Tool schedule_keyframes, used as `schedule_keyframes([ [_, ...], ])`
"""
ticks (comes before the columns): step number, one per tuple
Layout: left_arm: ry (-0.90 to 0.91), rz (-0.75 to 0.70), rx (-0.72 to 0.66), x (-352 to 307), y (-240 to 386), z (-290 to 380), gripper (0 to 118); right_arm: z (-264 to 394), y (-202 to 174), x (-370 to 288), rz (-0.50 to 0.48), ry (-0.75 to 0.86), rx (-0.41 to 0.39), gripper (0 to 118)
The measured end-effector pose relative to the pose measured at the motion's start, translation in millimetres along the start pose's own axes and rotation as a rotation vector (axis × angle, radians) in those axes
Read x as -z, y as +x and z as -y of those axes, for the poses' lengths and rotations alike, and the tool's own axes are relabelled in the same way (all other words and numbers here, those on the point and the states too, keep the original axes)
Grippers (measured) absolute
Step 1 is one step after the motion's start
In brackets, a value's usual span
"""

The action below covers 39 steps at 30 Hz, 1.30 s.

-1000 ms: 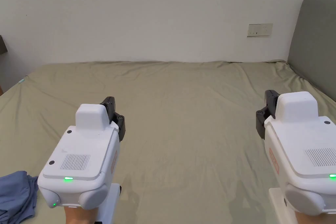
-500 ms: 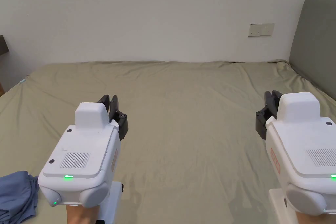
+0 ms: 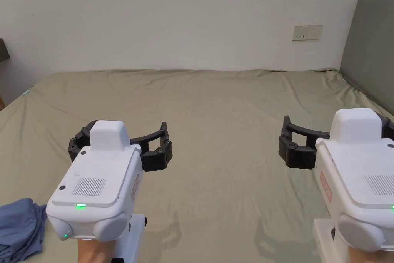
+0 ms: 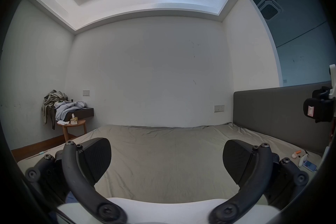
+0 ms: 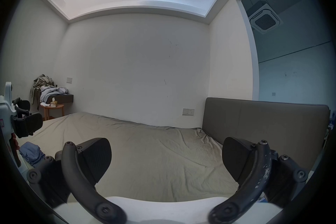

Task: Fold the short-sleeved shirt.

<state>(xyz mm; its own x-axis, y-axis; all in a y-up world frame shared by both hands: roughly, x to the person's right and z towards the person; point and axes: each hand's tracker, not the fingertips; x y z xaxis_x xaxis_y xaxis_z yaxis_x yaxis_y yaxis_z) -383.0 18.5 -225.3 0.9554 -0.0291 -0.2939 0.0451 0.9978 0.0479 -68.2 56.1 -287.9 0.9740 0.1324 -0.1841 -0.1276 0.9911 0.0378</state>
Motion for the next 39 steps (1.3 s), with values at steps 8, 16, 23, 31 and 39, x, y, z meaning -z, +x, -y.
schedule_keyframes([
  [8,0.010,0.001,0.012,-0.6,1.3,0.5,118,1.6,-0.2,2.1,-0.007,-0.003,0.000,118],
  [16,0.013,-0.002,0.013,0.1,0.5,0.9,118,0.2,-1.0,4.0,-0.011,0.004,-0.002,118],
  [23,0.010,-0.002,0.009,0.8,-0.9,0.3,118,0.8,-1.4,5.7,-0.006,0.004,-0.008,118],
  [31,0.010,-0.001,0.014,-0.4,-1.5,0.8,118,0.2,-2.6,5.3,-0.009,0.004,-0.006,118],
  [39,0.013,-0.002,0.018,-1.2,-1.7,0.1,118,-0.2,-2.8,4.7,-0.010,0.007,-0.005,118],
])
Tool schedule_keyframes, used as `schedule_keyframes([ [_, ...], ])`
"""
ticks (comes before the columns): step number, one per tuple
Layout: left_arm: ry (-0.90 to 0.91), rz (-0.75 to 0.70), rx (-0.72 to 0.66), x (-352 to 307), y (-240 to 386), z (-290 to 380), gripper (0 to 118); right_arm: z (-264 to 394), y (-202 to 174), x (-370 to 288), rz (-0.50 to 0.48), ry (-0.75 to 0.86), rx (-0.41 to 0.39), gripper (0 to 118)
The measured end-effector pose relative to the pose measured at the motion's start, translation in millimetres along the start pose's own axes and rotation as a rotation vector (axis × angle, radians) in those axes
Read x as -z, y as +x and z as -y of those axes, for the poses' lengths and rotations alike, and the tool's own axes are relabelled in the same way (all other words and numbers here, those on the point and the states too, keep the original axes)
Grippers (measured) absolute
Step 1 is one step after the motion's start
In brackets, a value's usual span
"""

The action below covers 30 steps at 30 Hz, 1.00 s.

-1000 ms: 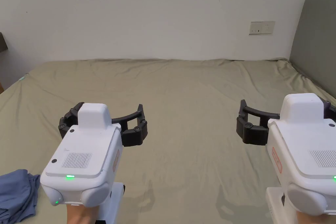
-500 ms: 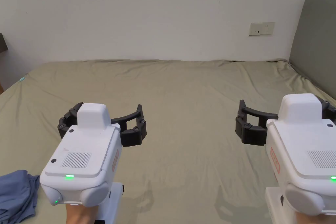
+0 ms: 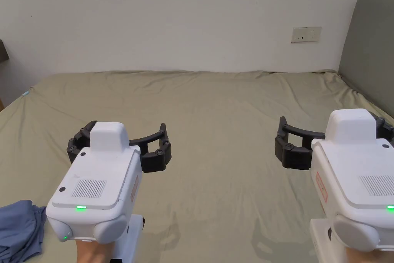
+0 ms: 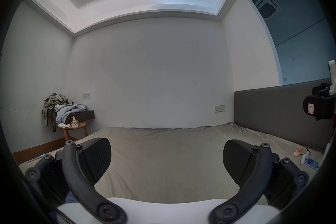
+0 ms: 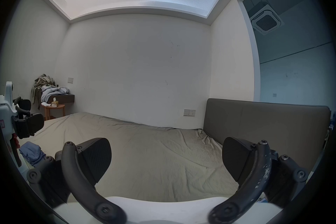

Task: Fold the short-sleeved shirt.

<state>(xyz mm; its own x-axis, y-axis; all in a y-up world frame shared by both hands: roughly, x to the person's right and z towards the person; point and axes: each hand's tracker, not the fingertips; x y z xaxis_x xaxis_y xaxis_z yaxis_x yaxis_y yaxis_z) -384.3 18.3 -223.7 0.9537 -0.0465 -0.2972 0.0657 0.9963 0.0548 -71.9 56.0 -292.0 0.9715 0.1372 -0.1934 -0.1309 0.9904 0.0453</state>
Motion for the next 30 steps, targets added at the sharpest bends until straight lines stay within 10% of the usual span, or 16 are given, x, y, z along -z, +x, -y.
schedule_keyframes([
  [30,-0.002,0.001,0.004,0.4,-4.3,-0.1,118,-0.4,-3.0,1.1,-0.019,-0.085,0.034,118],
])
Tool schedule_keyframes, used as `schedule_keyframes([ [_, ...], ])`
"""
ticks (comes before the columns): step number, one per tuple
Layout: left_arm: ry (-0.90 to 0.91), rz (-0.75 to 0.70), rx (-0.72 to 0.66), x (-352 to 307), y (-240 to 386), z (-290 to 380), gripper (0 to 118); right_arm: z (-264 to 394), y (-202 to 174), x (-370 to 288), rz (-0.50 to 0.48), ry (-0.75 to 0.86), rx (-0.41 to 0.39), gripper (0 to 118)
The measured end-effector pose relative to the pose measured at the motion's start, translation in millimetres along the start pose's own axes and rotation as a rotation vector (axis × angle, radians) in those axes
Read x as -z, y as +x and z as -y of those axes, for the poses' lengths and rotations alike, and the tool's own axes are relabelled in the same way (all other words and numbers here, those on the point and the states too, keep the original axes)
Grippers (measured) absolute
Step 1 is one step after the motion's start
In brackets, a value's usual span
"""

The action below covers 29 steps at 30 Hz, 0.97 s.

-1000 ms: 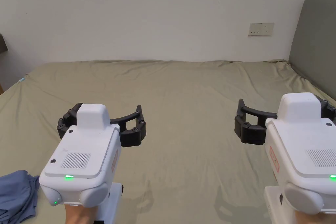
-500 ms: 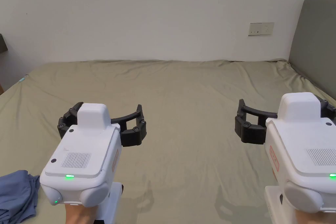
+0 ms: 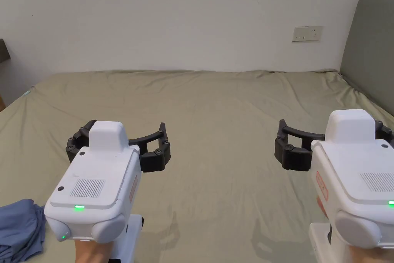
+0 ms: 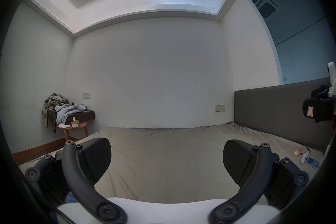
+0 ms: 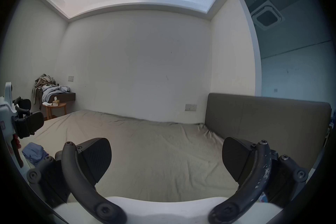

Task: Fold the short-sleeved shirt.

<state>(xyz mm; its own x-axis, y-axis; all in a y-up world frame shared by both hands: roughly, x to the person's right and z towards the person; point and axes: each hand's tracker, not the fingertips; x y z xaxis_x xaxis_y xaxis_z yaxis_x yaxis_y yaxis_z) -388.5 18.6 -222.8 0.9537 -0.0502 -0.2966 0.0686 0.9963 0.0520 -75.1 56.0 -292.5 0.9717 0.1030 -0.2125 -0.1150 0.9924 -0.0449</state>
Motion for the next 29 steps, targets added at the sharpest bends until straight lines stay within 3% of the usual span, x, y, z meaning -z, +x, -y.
schedule_keyframes([
  [3,-0.001,0.003,-0.008,0.0,-0.5,-0.8,118,-6.1,1.7,5.1,-0.026,-0.156,0.108,118],
  [6,-0.005,0.004,-0.012,0.2,-0.5,-1.0,118,-15.1,0.8,11.2,0.057,-0.375,0.184,118],
  [8,-0.004,0.005,-0.018,0.1,-1.0,-0.9,118,-20.1,4.7,15.2,0.060,-0.507,0.218,118],
  [11,-0.005,0.001,-0.027,0.8,-1.9,-1.1,118,-20.8,10.1,19.5,0.029,-0.553,0.295,118],
  [15,-0.006,-0.001,-0.038,3.3,-3.7,-0.7,118,-22.1,10.1,20.0,0.015,-0.544,0.290,118],
  [19,-0.006,-0.003,-0.039,4.3,-4.7,-0.2,118,-21.9,4.1,23.3,0.026,-0.517,0.228,118],
  [25,-0.005,-0.006,-0.038,3.6,-6.4,0.7,118,-17.7,2.1,26.4,0.001,-0.524,0.248,118],
  [29,-0.005,-0.008,-0.037,3.1,-7.7,1.0,118,-17.4,-1.8,24.7,0.037,-0.440,0.182,118],
])
